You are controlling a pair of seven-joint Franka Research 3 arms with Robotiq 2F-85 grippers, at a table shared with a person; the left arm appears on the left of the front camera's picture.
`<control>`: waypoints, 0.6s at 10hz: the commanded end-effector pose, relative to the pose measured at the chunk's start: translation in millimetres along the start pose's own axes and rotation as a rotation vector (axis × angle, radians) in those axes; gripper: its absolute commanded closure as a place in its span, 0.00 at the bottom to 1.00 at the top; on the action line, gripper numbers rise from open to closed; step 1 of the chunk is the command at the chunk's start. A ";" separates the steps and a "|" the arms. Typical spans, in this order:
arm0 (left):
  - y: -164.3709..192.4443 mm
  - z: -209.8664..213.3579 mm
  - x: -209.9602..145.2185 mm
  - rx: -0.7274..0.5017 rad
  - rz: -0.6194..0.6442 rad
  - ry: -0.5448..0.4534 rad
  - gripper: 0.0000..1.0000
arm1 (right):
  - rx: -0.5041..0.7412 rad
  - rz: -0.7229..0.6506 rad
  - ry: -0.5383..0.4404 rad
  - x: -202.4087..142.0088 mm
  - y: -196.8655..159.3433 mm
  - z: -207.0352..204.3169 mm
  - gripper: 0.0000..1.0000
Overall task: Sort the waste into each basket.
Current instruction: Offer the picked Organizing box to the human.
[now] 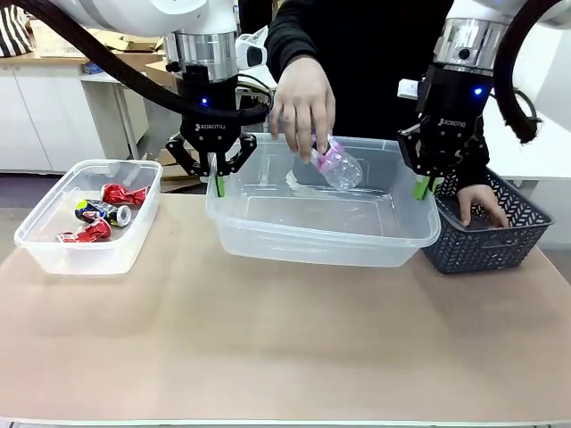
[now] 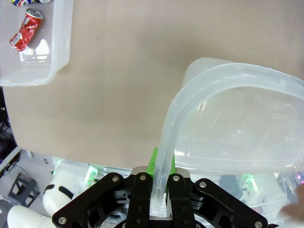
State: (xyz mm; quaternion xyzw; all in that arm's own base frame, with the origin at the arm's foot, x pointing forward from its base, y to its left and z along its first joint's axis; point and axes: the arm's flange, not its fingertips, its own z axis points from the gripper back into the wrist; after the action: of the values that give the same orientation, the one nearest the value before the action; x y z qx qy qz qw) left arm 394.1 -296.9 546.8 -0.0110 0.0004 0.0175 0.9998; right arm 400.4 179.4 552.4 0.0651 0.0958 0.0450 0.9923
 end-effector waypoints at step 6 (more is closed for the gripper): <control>0.9 1.2 0.2 -0.003 0.022 -0.014 0.95 | -0.006 0.037 0.010 -2.3 4.3 2.7 0.92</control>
State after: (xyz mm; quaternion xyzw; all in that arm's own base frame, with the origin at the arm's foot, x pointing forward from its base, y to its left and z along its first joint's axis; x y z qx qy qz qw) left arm 394.1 -296.8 546.8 -0.0109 0.0005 0.0175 0.9998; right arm 400.4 179.4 552.4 0.0649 0.0958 0.0451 0.9923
